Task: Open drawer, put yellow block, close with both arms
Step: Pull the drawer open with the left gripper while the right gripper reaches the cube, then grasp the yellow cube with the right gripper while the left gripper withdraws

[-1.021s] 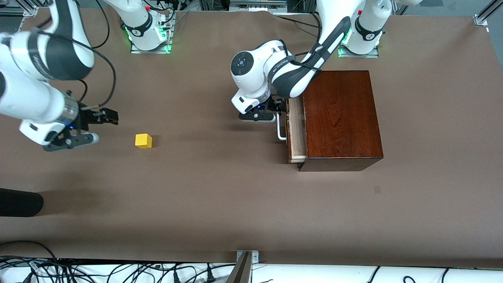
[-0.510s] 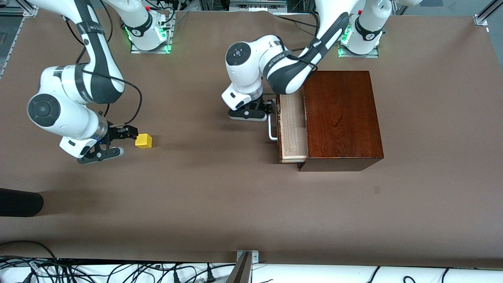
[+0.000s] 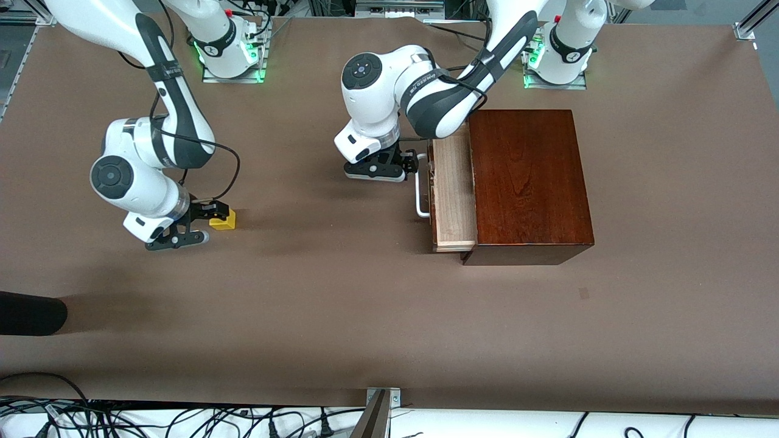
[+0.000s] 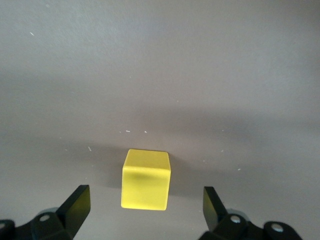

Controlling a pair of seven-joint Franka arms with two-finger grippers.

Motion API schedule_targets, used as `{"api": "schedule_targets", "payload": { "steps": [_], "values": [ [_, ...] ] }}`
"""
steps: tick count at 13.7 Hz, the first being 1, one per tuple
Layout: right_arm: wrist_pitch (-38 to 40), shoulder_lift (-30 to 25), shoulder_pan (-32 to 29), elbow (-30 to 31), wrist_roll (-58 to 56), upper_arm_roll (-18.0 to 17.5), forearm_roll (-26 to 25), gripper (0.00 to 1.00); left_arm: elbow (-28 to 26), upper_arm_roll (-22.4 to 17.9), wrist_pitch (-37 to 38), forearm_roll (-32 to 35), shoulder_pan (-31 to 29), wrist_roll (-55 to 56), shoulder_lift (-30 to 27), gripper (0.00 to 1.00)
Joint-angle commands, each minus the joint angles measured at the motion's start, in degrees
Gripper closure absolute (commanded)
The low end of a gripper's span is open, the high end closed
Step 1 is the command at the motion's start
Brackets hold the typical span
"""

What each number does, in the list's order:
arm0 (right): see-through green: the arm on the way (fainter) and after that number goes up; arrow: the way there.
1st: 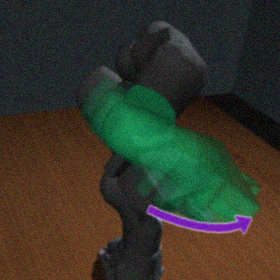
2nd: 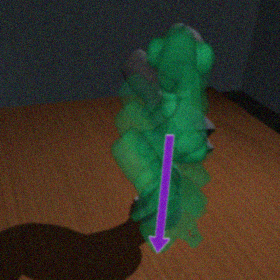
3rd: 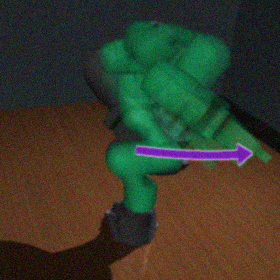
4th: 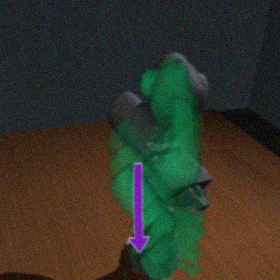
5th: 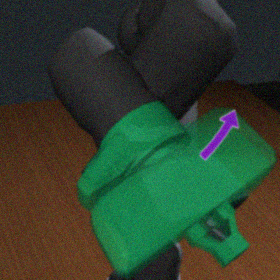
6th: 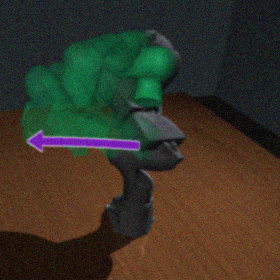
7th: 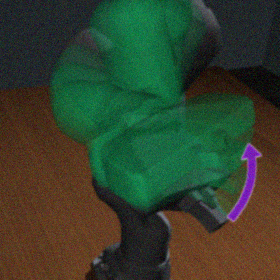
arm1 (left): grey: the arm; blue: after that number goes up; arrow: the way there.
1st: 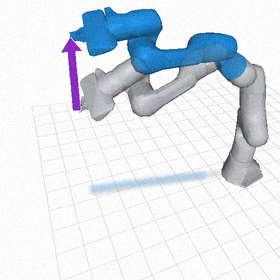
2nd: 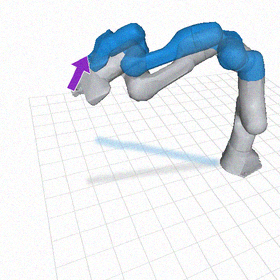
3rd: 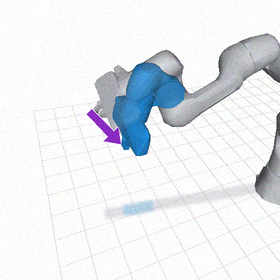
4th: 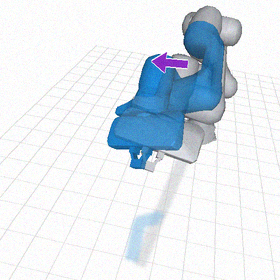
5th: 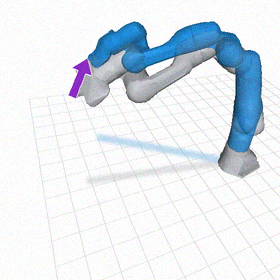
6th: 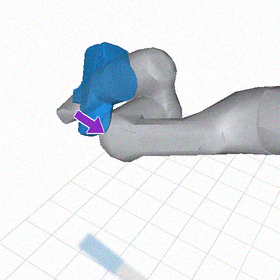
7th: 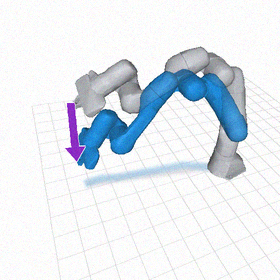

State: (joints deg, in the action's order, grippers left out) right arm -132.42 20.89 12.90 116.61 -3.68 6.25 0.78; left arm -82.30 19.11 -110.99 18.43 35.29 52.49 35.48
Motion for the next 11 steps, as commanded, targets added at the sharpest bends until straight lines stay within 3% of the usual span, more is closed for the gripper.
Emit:
{"api": "schedule_targets", "payload": {
  "steps": [1, 4, 7, 11],
  "values": [
    [-5.64, -1.12, -0.07, 5.64, 1.83, -0.19, 0.80, 0.00, 0.73, -0.03, 7.25, 0.37, -1.35, -1.07, -5.66, 0.00],
    [-6.71, -0.06, -0.07, 6.62, 4.02, -1.06, 0.80, 0.00, 0.82, 0.05, 14.47, -3.21, -6.88, -2.82, -12.25, 0.00],
    [-9.25, 0.64, 0.02, 7.93, 4.21, -1.07, 0.80, 0.00, 1.08, -0.03, 22.47, -7.26, -15.31, -12.03, -17.97, 0.00],
    [-12.16, 1.96, -0.07, 9.08, 4.21, -1.15, 0.71, 0.08, 8.53, -0.38, 30.91, -9.12, -26.03, -26.79, -18.95, 0.00]
  ]
}}
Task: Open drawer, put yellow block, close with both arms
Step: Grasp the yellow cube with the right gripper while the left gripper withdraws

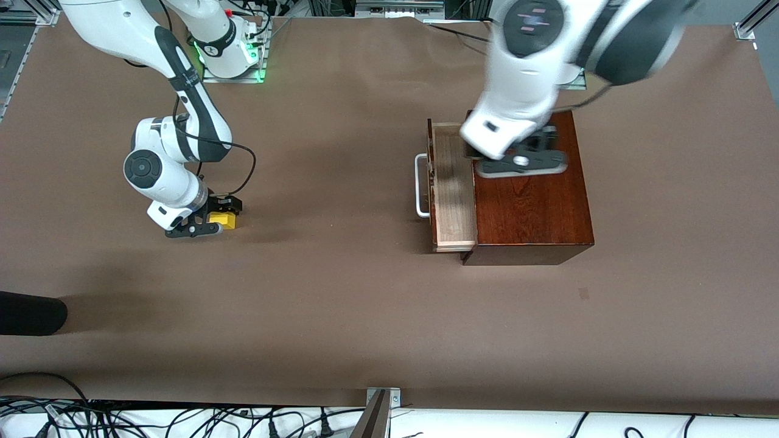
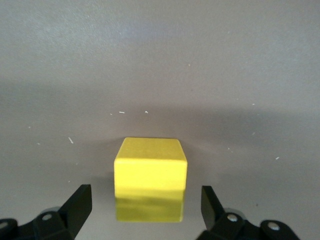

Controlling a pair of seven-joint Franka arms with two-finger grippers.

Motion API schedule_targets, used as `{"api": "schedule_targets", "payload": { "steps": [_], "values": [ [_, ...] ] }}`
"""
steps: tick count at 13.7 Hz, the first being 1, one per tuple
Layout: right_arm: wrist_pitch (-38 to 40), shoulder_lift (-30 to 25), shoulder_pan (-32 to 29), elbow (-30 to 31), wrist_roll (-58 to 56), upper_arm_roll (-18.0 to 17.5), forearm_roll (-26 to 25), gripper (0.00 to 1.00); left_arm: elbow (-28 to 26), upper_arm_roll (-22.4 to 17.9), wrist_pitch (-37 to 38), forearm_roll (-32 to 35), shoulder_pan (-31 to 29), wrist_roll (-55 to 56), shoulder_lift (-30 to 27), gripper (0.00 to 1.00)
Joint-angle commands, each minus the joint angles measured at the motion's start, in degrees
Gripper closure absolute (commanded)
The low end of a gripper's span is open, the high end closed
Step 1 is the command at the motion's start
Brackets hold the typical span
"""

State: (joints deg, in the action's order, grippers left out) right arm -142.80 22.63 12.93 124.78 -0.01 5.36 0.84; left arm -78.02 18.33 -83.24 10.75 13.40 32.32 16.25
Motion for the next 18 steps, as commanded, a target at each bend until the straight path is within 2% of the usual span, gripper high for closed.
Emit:
{"api": "schedule_targets", "payload": {
  "steps": [1, 3, 5, 6, 8, 9, 11, 13, 15, 18],
  "values": [
    [-1.78, 0.22, -0.10, 0.90, 0.45, -0.26, 0.66, 0.15, 5.41, 0.47, 3.69, -1.61, -7.22, -9.44, 0.27, 0.00],
    [-1.78, 0.22, -0.10, 0.90, 0.45, -0.26, 0.66, 0.37, 4.73, -0.75, 3.26, -6.68, -12.24, -17.77, -1.56, 0.00],
    [-1.69, 0.48, -0.10, 0.72, 0.45, -0.26, 0.66, 0.66, 2.01, -7.58, 1.87, -8.55, -12.35, -27.96, -3.67, 0.00],
    [-1.43, 0.48, -0.10, 0.38, 0.45, -0.26, 0.66, 0.79, -1.48, -10.66, -1.63, -9.25, -11.91, -31.66, -6.30, 0.00],
    [0.15, -0.48, -0.01, -1.81, -0.25, -0.26, 0.66, 0.94, -9.22, -13.93, -8.75, -10.57, -11.82, -32.67, -11.75, 0.00],
    [3.29, -1.18, -0.10, -4.17, -0.78, -0.43, 0.48, 0.99, -11.95, -16.20, -10.61, -10.58, -11.73, -32.75, -13.60, 0.00],
    [15.73, -1.19, -0.01, -13.90, -1.30, -0.70, 0.04, 1.00, -15.57, -20.16, -15.00, -11.01, -10.51, -32.93, -16.42, 0.00],
    [26.14, -0.66, 0.60, -22.62, -2.27, -2.45, 0.13, 1.00, -16.38, -20.10, -13.20, -10.93, -9.97, -32.67, -17.05, 0.00],
    [28.36, -0.75, 1.48, -28.17, -4.20, -4.82, 0.13, 1.00, -14.62, -19.92, -8.97, -10.32, -9.98, -32.93, -15.64, 0.00],
    [35.73, -0.84, 5.07, -34.68, -4.47, -8.60, 0.39, 1.00, -14.35, -19.83, -9.22, -11.01, -10.33, -32.58, -15.46, 0.00]
  ]
}}
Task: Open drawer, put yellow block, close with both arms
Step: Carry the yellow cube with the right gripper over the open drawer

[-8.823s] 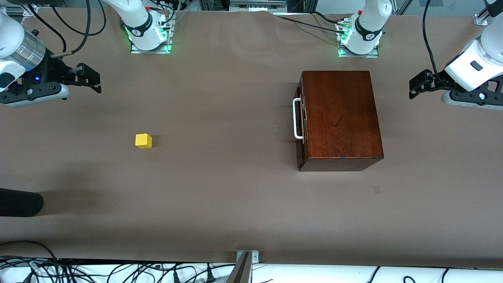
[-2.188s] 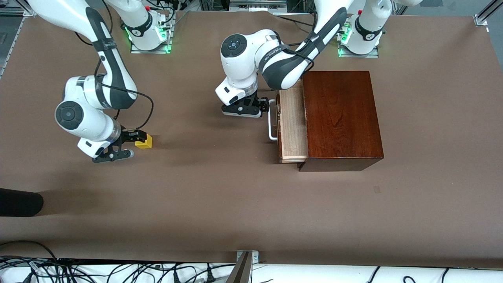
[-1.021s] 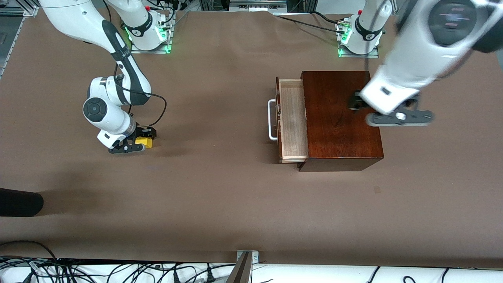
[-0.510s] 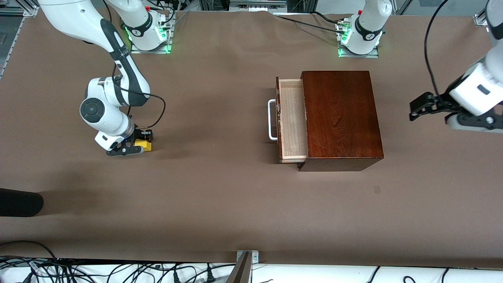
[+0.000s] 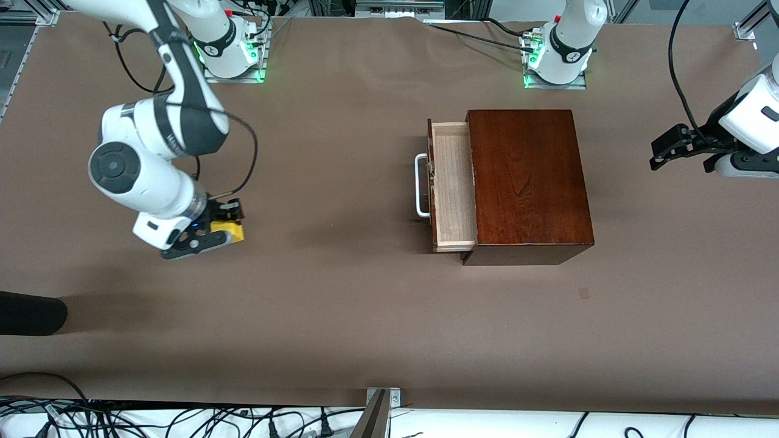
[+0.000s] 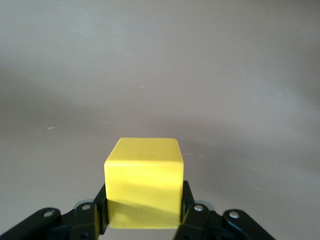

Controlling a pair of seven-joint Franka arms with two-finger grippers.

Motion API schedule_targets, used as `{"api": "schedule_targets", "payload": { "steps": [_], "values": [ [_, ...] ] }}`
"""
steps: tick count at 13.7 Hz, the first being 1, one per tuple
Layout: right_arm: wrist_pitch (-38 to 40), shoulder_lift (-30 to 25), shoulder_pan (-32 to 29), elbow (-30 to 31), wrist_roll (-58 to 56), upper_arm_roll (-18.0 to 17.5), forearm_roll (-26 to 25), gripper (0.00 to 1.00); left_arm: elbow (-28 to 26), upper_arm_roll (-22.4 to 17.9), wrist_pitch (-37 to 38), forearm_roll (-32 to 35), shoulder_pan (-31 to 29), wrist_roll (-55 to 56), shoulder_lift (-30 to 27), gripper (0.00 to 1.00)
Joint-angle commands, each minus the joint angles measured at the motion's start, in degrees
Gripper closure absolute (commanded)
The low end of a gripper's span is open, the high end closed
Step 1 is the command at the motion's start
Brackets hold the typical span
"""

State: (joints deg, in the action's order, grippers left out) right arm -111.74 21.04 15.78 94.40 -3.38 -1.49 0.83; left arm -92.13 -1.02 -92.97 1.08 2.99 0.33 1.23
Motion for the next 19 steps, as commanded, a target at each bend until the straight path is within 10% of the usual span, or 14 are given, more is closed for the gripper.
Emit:
{"api": "schedule_targets", "payload": {
  "steps": [1, 5, 19],
  "values": [
    [5.38, 0.76, 4.06, -5.79, -1.10, -3.16, 0.40, 1.00, -0.24, -0.47, 0.43, -1.43, 0.17, -0.59, -0.35, 0.00],
    [5.65, 0.93, 12.49, -11.51, -1.10, -7.99, -0.04, 1.00, -0.41, -0.47, -0.28, -1.43, 0.08, -0.68, -0.35, 0.00],
    [0.21, 18.59, 37.92, -30.33, -8.48, -7.74, -13.74, 1.00, -0.59, -0.65, 3.15, -1.70, -0.36, -0.86, -1.32, 0.00]
  ]
}}
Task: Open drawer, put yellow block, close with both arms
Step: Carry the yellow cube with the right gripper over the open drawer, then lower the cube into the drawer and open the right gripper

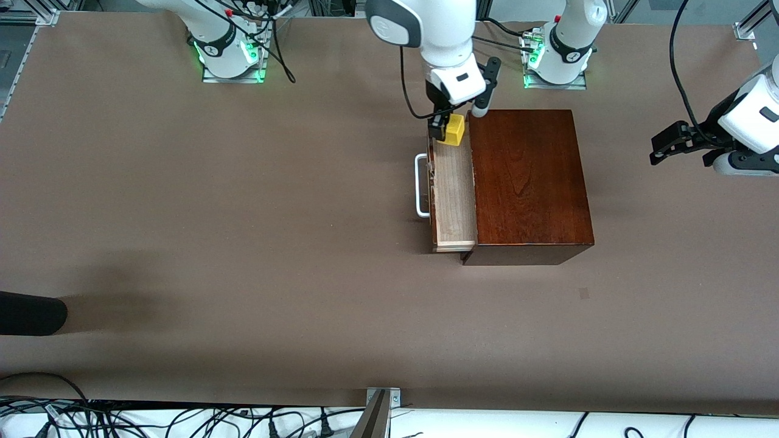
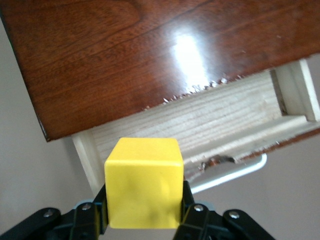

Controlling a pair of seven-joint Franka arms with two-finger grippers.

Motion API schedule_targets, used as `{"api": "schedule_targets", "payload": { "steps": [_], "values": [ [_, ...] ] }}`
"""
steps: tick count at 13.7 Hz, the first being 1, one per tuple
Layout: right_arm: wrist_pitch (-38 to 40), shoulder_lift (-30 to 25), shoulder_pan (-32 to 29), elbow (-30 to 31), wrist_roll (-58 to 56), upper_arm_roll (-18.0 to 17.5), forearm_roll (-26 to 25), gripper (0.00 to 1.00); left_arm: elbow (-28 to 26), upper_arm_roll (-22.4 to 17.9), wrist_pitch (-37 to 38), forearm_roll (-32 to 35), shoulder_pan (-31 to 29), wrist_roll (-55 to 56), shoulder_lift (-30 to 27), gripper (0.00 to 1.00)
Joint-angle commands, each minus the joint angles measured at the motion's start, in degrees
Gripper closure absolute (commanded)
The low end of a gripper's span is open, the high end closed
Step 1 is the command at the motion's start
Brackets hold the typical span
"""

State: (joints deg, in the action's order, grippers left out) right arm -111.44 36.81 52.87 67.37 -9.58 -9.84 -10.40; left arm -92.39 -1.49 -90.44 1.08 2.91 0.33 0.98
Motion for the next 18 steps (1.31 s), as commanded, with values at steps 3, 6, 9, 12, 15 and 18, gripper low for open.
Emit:
{"api": "schedule_targets", "payload": {
  "steps": [3, 6, 9, 12, 15, 18],
  "values": [
    [-1.85, 4.76, 1.27, -3.30, -6.84, 0.62, -4.10, 1.00, -0.33, -0.18, 0.79, -2.04, -0.27, -0.77, -1.06, 0.00],
    [-3.60, 6.25, 1.27, -3.21, -8.61, 0.62, -5.23, 1.00, -0.24, -0.18, 0.79, -2.04, -0.27, -0.77, -1.06, 0.00],
    [-4.22, 7.40, 0.92, -3.13, -11.77, 0.62, -6.12, 1.00, -0.24, -0.18, 0.79, -2.04, -0.18, -0.86, -1.06, 0.00],
    [-4.13, 7.93, 0.92, -2.69, -14.75, 0.70, -6.12, 1.00, -0.16, -0.09, 0.70, -2.04, -0.18, -0.86, -1.06, 0.00],
    [-4.13, 9.24, 0.83, -2.60, -15.56, 0.70, -6.47, 1.00, -0.16, -0.01, 0.70, -2.04, -0.18, -0.86, -1.06, 0.00],
    [-4.22, 10.03, 0.83, -2.60, -15.56, 0.70, -7.09, 0.98, -0.07, -0.01, 0.70, -2.04, -0.18, -0.86, -1.06, 0.00]
  ]
}}
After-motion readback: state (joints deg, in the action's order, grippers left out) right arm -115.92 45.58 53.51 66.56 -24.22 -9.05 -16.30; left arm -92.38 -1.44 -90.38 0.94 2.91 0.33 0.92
